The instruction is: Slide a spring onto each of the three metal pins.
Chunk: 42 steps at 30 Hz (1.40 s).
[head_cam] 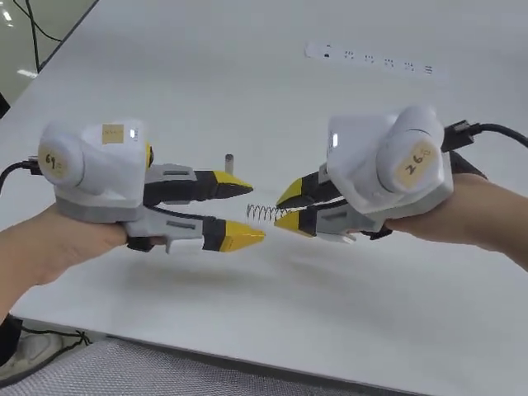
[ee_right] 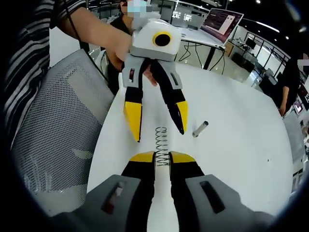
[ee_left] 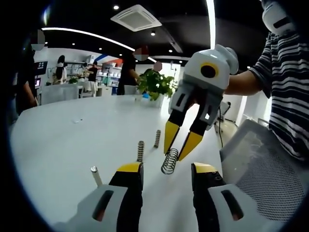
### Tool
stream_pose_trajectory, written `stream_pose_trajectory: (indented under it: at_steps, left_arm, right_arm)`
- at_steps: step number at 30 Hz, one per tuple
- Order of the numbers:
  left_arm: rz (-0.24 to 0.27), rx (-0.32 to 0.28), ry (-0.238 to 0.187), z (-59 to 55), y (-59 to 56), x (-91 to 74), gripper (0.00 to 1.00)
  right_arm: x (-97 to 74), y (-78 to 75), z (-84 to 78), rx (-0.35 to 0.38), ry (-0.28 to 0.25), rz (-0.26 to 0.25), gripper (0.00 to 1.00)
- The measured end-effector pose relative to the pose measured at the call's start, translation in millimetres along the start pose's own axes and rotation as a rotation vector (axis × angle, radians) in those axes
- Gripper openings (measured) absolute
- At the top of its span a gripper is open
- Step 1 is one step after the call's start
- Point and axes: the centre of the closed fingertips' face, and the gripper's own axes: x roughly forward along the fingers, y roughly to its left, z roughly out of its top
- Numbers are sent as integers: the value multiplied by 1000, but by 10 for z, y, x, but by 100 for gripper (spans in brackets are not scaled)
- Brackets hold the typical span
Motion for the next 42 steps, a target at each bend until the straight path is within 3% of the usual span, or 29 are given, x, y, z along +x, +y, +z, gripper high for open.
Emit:
stream_pose_trajectory:
  at_steps: [19, 42]
  left_arm:
    - [-58, 17, 25, -43, -122, 73, 13]
    - [-65, -7, 11, -3, -156, 80, 8]
  right_arm:
    - [-35, 73, 8, -15, -5, 2, 12]
    - [-34, 121, -17, -20, -7, 1, 12]
